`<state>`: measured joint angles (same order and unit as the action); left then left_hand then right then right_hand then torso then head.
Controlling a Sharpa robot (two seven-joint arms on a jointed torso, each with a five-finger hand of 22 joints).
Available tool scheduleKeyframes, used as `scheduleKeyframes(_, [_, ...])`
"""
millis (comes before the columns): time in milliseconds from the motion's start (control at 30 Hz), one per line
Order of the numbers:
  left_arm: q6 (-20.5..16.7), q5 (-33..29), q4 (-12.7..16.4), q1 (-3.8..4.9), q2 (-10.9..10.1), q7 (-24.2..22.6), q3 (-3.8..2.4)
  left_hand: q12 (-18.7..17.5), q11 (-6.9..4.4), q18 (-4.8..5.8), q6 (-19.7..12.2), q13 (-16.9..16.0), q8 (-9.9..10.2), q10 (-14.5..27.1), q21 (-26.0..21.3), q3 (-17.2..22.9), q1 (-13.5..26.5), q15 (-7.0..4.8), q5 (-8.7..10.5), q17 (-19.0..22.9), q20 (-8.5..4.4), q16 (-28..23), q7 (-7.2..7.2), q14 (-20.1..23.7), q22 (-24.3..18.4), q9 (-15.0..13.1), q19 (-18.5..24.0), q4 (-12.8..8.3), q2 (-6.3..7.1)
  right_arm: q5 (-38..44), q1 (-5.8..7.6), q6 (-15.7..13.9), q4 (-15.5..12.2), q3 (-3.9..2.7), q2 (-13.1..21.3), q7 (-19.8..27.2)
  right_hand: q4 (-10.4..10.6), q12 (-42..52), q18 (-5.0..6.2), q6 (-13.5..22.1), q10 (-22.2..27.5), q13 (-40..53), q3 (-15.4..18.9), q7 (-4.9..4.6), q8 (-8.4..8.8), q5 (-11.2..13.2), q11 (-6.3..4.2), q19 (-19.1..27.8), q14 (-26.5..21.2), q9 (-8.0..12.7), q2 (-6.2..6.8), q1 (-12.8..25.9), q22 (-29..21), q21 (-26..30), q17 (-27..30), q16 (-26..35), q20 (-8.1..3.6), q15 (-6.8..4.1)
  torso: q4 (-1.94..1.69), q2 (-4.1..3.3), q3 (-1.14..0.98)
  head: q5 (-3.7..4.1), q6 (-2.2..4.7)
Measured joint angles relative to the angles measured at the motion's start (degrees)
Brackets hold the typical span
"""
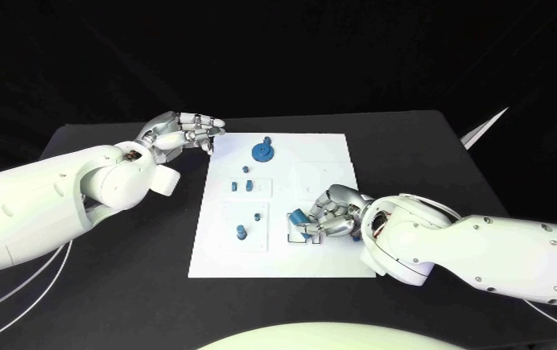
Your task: Assemble the parts on the task board
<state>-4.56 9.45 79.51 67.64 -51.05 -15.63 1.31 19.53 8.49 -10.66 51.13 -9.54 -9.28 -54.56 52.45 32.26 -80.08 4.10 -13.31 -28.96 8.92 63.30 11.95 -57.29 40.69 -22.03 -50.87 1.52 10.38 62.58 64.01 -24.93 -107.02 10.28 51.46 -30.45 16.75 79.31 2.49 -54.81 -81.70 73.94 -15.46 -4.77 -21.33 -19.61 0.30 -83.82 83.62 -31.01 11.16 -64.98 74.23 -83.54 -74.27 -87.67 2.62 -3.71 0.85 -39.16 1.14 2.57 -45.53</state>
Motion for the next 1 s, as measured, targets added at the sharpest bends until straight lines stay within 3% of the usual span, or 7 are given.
scheduleKeyframes(133, [0.0, 0.0, 0.03, 0.0, -0.05, 0.03, 0.0, 0.0, 0.0, 0.0, 0.0, 0.0, 0.0, 0.01, 0.0, 0.0, 0.0, 0.0, 0.0, 0.0, 0.0, 0.0, 0.0, 0.0, 0.0, 0.0, 0.0, 0.0, 0.0, 0.06, 0.0, 0.49, 0.33, -0.03, -0.33, -0.12, -0.06, 0.0, -0.01, -0.16, -0.01, 0.0, -0.56, 0.16, -1.08, 0.56, -0.01, 0.0, 0.0, -0.56, 0.92, 0.92, 0.0, 0.0, 0.0, 0.0, 0.0, 0.0, 0.03, 0.04, -0.04, -0.06, -0.13])
scheduleKeyframes(300, [0.0, -0.01, 0.07, 0.0, -0.1, 0.06, 0.0, 0.26, 0.0, 0.0, 0.0, 0.0, 0.0, 0.0, 0.0, 0.0, 0.0, 0.0, 0.0, 0.0, 0.0, 0.0, 0.0, 0.0, 0.0, 0.0, 0.0, 0.0, 0.0, 0.24, 0.0, 0.85, 0.61, -0.04, -0.6, -0.35, -0.07, 0.0, -0.02, -0.31, -0.51, 0.0, -0.54, 0.3, -1.09, 1.7, -0.09, 0.0, 0.0, -0.7, -0.16, 1.98, 0.0, 0.0, 0.0, 0.0, 0.0, 0.0, 0.05, 0.07, -0.07, -0.14, -0.25])
scheduleKeyframes(333, [0.0, -0.01, 0.07, 0.0, -0.12, 0.07, 0.0, 0.26, 0.0, 0.0, 0.0, 0.0, 0.0, 0.01, 0.0, 0.0, 0.0, 0.0, 0.0, 0.0, 0.0, 0.0, 0.0, 0.0, 0.0, 0.0, 0.0, 0.0, 0.0, 0.29, 0.0, 0.9, 0.66, -0.04, -0.63, -0.41, -0.07, 0.0, -0.02, -0.43, -0.53, 0.0, -0.54, 0.44, -2.0, 1.69, -0.1, 0.0, 0.0, -1.59, 0.94, 3.17, 0.0, 0.0, 0.0, 0.0, 0.0, 0.0, 0.05, 0.07, -0.07, -0.15, -0.27])
scheduleKeyframes(600, [-0.02, -0.01, 0.12, 0.01, -0.23, 0.18, 0.0, 0.26, 0.01, 0.0, -0.37, 0.0, 0.0, -0.01, 0.0, 0.0, 0.0, 0.0, 0.0, 0.0, 0.0, 0.0, 0.02, 0.0, -0.01, 0.0, 0.0, 0.0, 0.0, 1.35, -0.04, 0.88, 0.88, -0.02, -0.77, -0.77, -0.07, -0.01, -0.03, -0.92, -0.82, 0.0, -0.52, 0.91, -3.53, 0.99, -0.4, 0.0, 0.0, -2.97, 0.65, 6.92, 0.0, 0.0, 0.0, 0.0, 0.0, 0.0, 0.06, 0.07, -0.07, -0.16, -0.34])
scheduleKeyframes(667, [-0.02, -0.01, 0.14, 0.01, -0.24, 0.19, 0.0, 0.26, 0.0, 0.0, -0.37, 0.0, 0.0, 0.0, 0.0, 0.0, 0.0, 0.0, 0.0, 0.0, 0.0, 0.0, 0.02, 0.0, -0.01, 0.0, 0.0, 0.0, 0.0, 1.65, -0.06, 0.84, 0.95, -0.02, -0.85, -0.82, -0.07, -0.01, -0.04, -0.93, -0.82, 0.0, -0.51, 0.92, -3.53, 2.06, -0.4, 0.0, 0.0, -3.25, 0.52, 7.0, 0.0, 0.0, 0.0, 0.0, 0.0, 0.0, 0.08, 0.07, -0.07, -0.16, -0.3])
scheduleKeyframes(833, [-0.04, -0.01, 0.17, 0.01, -0.29, 0.22, 0.0, 0.26, -0.01, 0.0, -0.37, -0.01, 0.0, 0.03, -0.66, 0.0, 0.0, 0.0, 0.0, 0.0, 0.0, 0.0, 0.02, 0.0, -0.02, 0.0, 0.0, 0.0, 0.0, 2.34, -0.1, 0.86, 1.04, -0.01, -1.07, -0.83, 0.1, -0.01, -0.04, -1.02, -0.82, 0.0, 3.9, 1.01, -4.4, 7.41, -0.4, 0.0, 0.0, -3.84, -1.37, 8.89, 0.0, 0.01, 0.0, 0.0, -0.01, -0.01, 0.09, 0.07, -0.07, -0.09, -0.21])
scheduleKeyframes(1000, [-0.06, -0.02, 0.17, 0.01, -0.31, 0.23, 0.0, 0.26, 0.01, 0.0, -0.37, -0.01, 0.0, -0.01, -0.66, 0.0, 0.0, 0.0, 0.0, 0.0, 0.0, 0.0, 0.02, 0.0, -0.02, 0.01, 0.0, 0.0, 0.0, 2.8, -0.15, 1.07, 0.98, -0.01, -1.07, -0.69, 0.08, -0.01, -0.04, -1.01, -0.82, 0.0, 8.98, 1.01, -4.4, 8.67, -0.4, 0.0, 0.0, -3.99, -2.42, 9.93, 0.0, 0.01, 0.0, 0.0, -0.01, -0.01, 0.08, 0.09, -0.07, -0.06, -0.17])
